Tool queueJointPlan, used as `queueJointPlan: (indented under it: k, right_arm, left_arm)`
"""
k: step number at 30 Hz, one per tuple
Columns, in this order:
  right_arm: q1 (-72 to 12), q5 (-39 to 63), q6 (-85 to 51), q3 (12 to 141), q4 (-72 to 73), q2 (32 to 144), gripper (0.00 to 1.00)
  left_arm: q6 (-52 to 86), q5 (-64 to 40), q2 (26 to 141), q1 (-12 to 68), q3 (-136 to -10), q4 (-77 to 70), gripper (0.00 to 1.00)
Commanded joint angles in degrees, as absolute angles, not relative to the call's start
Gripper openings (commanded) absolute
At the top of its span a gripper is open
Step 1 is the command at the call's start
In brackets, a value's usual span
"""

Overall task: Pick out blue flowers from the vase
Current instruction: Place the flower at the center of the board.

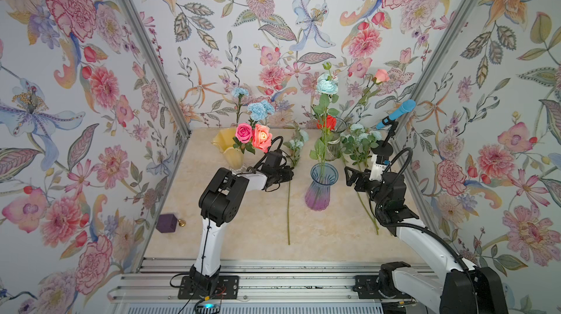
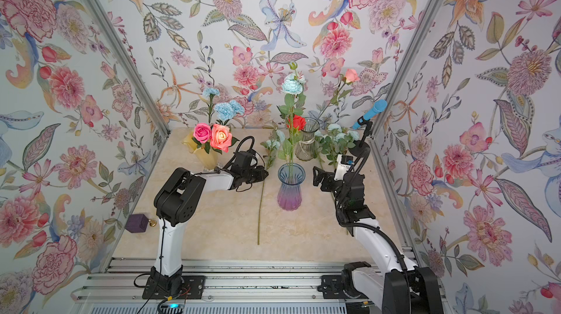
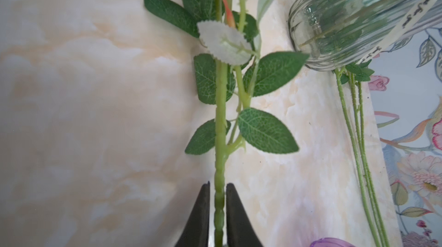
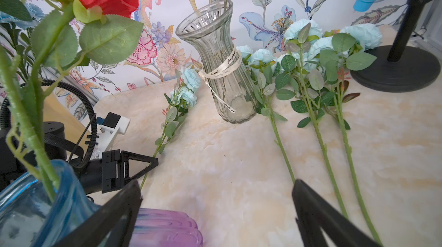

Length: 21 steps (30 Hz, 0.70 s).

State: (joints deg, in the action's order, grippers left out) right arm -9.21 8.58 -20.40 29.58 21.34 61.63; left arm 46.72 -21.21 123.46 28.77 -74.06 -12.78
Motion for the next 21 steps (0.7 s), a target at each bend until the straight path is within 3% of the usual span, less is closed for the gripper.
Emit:
queueJointPlan:
  k: [1,6,15,21]
  right_arm:
    - [-8.7,9.3,-21.2,30.8,23.4,61.8,1.00]
    - [-8.8,9.4,-21.1,29.8,24.3,60.6,0.97]
    - [-9.0,14.9,-21.1,28.9,24.2,54.5,0.83]
    - [-9.1,18.3,-20.5,30.0,22.7,52.7,0.78]
  left_arm:
    - [46.5,-17.8,122.3,28.1,-72.3,-14.1,0.32]
    - [44.4,-12.9,116.8,28.9,-67.9,-16.1,0.49]
    - [40.0,0.3,100.4,34.3,-48.6,-33.5,0.60]
    - [39.7,0.7,98.2,37.0,-48.3,-29.9,0.63]
